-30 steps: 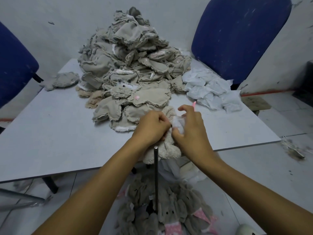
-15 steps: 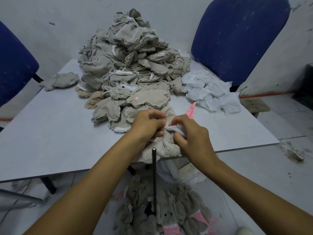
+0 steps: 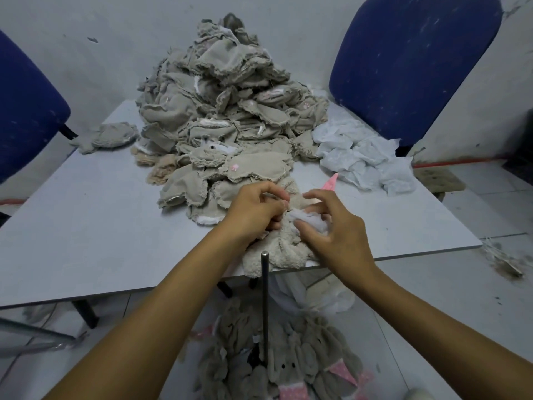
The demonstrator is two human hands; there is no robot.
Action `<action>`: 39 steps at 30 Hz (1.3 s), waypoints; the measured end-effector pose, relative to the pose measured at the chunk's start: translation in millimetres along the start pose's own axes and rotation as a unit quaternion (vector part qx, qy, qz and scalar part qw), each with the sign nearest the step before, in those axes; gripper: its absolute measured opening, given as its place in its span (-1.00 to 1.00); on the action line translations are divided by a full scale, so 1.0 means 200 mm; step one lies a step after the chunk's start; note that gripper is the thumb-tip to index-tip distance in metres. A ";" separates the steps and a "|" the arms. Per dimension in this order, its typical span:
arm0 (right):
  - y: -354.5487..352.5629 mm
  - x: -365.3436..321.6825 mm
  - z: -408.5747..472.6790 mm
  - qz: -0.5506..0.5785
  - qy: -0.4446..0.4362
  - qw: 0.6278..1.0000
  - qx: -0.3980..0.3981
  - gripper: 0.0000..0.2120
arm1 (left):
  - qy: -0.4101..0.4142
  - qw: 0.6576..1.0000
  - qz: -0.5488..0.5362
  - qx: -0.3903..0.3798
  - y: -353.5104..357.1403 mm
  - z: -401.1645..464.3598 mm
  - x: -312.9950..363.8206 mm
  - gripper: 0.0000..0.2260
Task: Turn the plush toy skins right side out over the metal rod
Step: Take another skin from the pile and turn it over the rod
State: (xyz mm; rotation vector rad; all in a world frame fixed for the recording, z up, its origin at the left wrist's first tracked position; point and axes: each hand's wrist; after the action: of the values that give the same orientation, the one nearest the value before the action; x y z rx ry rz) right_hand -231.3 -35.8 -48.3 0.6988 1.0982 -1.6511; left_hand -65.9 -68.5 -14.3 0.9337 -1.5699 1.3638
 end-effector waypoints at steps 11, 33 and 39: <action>0.05 0.02 -0.01 -0.111 -0.098 0.986 -0.074 -0.75 | 0.022 0.999 0.040 0.024 0.00 0.02 -0.03 -0.87; -0.02 0.01 0.13 -0.147 0.113 0.975 -0.125 -0.46 | 0.045 0.991 0.127 -0.024 0.06 -0.04 -0.01 -0.48; 0.02 -0.03 0.12 0.023 0.129 0.982 -0.134 -0.75 | 0.076 0.967 0.195 0.147 0.04 -0.02 -0.06 -0.56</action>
State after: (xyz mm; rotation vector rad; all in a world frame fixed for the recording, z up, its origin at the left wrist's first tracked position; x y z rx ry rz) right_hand -223.8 -55.8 -34.6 0.7685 1.4470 -1.3655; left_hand -68.8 -62.5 -27.6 0.6869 -1.5081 1.9401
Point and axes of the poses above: each hand's wrist, its own z-axis towards the middle knuckle, its own y-axis out of the palm, x = y × z, and after that the axes turned 14 degrees about z, right-handed
